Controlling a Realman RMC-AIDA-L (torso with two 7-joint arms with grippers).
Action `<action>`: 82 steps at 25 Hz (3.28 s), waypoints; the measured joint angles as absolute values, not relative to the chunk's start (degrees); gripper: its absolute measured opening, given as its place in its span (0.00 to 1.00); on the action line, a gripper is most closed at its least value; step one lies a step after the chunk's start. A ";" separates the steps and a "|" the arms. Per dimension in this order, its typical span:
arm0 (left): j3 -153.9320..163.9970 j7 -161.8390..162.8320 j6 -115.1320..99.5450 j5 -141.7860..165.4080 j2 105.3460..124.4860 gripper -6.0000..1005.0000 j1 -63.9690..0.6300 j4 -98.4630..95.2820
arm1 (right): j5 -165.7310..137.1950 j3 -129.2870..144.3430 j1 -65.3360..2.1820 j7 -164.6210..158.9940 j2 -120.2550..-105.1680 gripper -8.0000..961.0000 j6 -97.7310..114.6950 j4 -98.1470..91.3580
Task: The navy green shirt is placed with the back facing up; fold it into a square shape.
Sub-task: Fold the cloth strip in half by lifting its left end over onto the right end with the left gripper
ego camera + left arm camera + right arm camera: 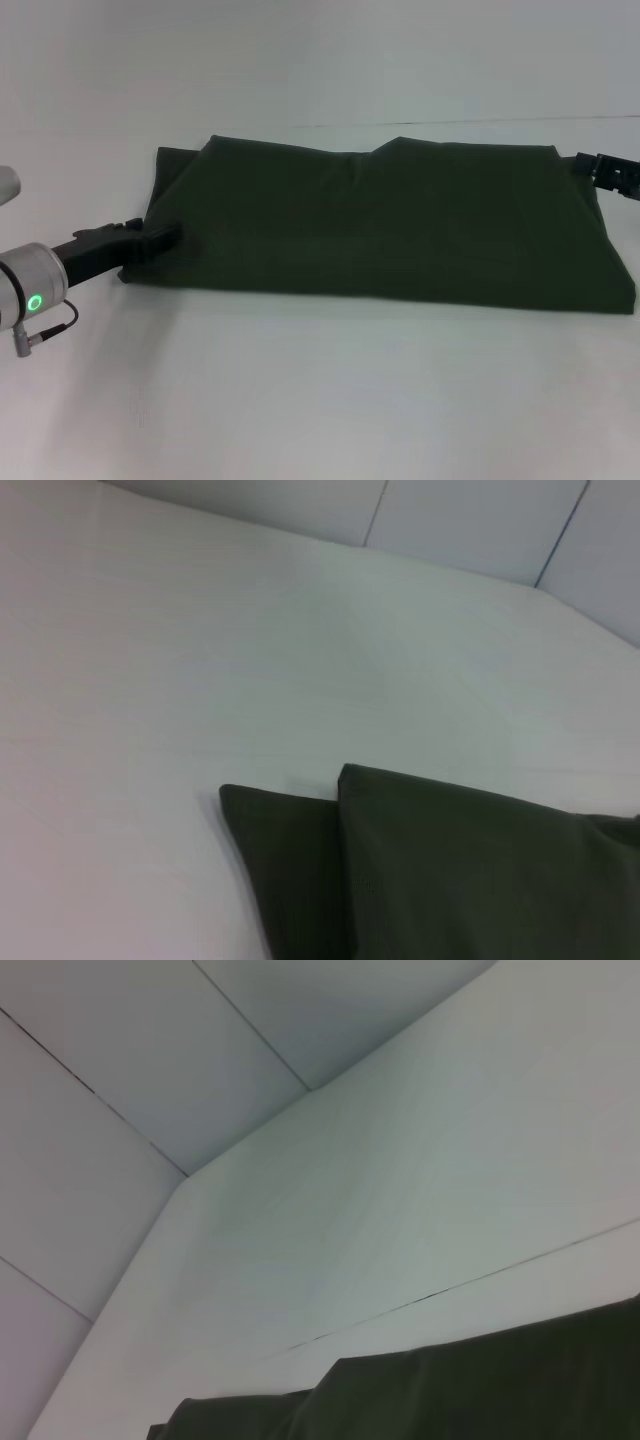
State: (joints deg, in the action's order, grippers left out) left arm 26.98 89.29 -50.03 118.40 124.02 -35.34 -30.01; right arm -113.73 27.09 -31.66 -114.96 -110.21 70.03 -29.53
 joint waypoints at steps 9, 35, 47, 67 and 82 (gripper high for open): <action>27.80 89.60 -49.63 118.52 124.01 0.44 -35.33 -30.47 | -113.73 27.25 -31.59 -114.96 -110.20 0.67 70.05 -29.53; 27.72 89.74 -51.60 118.19 124.01 0.01 -35.21 -30.56 | -122.75 30.53 -33.57 -121.72 -111.59 0.57 53.90 -29.17; 27.78 89.73 -51.59 118.20 123.95 0.01 -35.57 -30.58 | -122.78 35.41 -36.02 -121.72 -114.54 0.58 42.62 -27.66; 27.77 89.73 -51.06 118.42 123.92 0.01 -35.89 -30.58 | -122.77 35.68 -36.48 -121.69 -114.37 0.32 43.43 -26.54; 27.36 90.05 -51.14 118.08 123.92 0.01 -35.49 -30.65 | -121.41 32.73 -33.80 -121.03 -114.54 0.01 43.72 -27.38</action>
